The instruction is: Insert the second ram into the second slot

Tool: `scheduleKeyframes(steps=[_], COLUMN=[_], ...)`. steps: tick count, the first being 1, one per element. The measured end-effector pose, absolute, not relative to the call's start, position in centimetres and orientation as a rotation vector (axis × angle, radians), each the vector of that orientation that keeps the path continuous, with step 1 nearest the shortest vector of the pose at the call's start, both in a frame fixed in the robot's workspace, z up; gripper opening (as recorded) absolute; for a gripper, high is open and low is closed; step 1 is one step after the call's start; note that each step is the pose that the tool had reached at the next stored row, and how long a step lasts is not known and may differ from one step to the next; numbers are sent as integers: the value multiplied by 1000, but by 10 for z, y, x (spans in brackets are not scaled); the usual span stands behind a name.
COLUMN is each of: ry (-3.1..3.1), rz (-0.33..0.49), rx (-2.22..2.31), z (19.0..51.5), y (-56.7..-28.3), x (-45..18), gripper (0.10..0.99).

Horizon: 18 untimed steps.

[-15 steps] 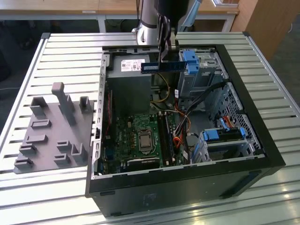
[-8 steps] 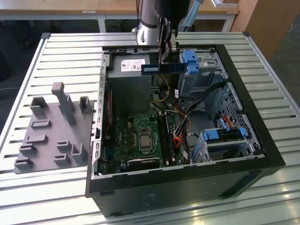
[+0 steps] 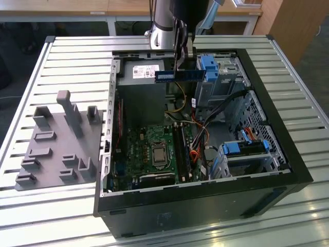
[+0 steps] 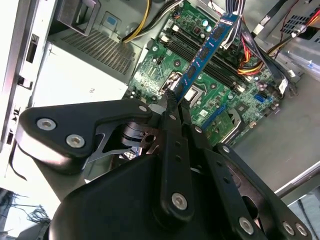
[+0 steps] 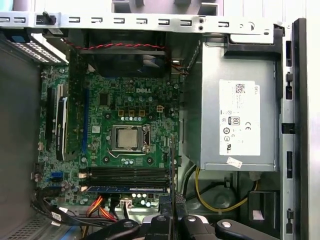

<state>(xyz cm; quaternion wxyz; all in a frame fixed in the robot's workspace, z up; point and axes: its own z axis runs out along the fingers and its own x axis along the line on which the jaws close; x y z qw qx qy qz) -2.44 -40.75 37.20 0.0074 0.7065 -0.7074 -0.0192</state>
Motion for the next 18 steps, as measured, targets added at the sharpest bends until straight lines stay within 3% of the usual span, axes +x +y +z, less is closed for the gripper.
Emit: scheduleKeyframes(steps=[18], ry=[-2326], rz=[-61], rx=[2092], z=[371], y=[-418], x=[-24], gripper=[137])
